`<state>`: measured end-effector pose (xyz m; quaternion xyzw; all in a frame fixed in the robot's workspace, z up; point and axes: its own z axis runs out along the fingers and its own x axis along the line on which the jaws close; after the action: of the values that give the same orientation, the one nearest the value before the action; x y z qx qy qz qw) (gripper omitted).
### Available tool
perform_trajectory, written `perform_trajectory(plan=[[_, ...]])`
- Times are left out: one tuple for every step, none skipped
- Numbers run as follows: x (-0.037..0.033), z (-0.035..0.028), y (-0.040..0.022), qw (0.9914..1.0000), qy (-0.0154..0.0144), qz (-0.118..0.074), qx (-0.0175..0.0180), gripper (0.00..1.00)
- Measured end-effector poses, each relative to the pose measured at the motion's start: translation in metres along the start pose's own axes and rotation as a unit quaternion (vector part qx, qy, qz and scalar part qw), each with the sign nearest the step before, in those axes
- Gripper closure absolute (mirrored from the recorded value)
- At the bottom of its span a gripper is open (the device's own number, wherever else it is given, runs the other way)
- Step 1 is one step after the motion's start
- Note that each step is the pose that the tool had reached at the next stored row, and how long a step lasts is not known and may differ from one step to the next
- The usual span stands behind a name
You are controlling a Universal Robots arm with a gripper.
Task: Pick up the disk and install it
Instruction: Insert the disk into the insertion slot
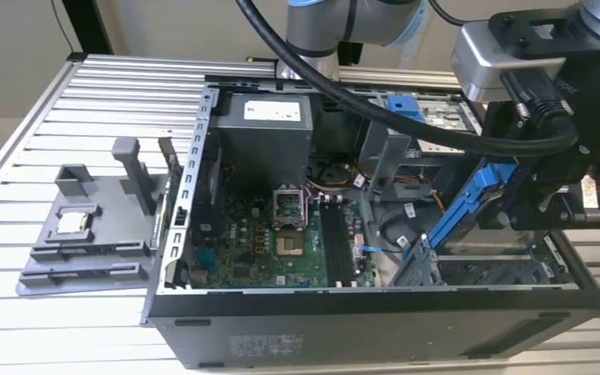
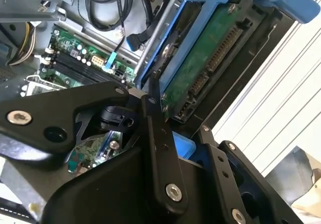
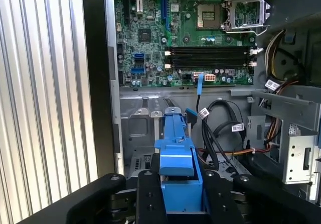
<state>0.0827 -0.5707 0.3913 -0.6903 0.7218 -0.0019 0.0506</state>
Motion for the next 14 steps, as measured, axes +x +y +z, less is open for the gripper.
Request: perform_trajectory(plan=[[0.0, 0.0, 0.0, 1.0, 0.0, 0.0, 0.0, 1.0], [0.0, 0.0, 0.0, 1.0, 0.0, 0.0, 0.0, 1.0], [0.0, 0.0, 0.0, 1.0, 0.0, 0.0, 0.0, 1.0], [0.0, 0.0, 0.0, 1.0, 0.0001, 0.0, 0.0001, 1.0], [0.0, 0.0, 0.0, 1.0, 0.0001, 0.0, 0.0001, 0.0], [0.0, 0.0, 0.0, 1.0, 0.0, 0.0, 0.0, 0.0], [0.0, 0.0001, 0.0, 1.0, -0.0001, 0.0, 0.0001, 0.0], [0.0, 0.0, 0.0, 1.0, 0.0, 0.0, 0.0001, 0.0], [0.0, 0.0, 0.0, 1.0, 0.0, 0.0, 0.0001, 0.0], [0.0, 0.0, 0.0, 1.0, 0.0, 0.0, 0.0001, 0.0], [0.0, 0.0, 0.0, 1.0, 0.0, 0.0, 0.0001, 0.0], [0.0, -0.0002, 0.0, 1.0, 0.0, 0.0, 0.0001, 0.0], [-0.0001, -0.0012, -0.0001, 1.0, 0.0, 0.0, 0.0001, 0.0], [-0.0002, -0.0026, -0.0002, 1.0, 0.0, 0.0, 0.0, 0.0]])
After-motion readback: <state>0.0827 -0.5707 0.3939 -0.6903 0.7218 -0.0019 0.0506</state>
